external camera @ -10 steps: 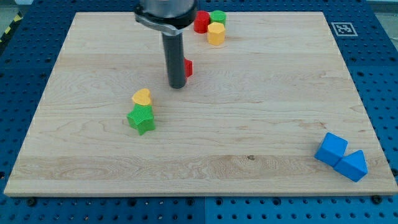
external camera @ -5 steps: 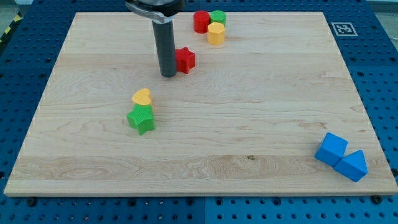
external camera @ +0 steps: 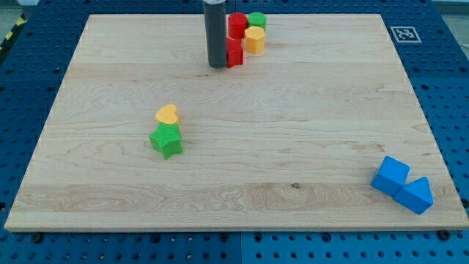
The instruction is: Push the red star below the red circle
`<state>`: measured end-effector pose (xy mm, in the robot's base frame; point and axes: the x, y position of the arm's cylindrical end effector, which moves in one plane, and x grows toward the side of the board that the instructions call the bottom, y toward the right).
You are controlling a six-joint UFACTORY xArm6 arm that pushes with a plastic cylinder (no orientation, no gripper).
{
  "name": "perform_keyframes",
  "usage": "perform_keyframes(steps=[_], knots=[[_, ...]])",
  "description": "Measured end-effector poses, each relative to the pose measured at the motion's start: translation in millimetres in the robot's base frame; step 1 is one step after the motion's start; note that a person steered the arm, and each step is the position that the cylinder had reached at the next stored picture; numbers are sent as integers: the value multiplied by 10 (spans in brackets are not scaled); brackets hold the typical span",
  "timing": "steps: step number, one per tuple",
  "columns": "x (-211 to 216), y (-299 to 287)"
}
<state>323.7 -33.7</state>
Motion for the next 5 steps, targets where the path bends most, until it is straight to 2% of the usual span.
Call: perform_keyframes(steps=[1, 2, 3, 5], knots=[[-2, 4], [383, 40], [397, 328], [62, 422]])
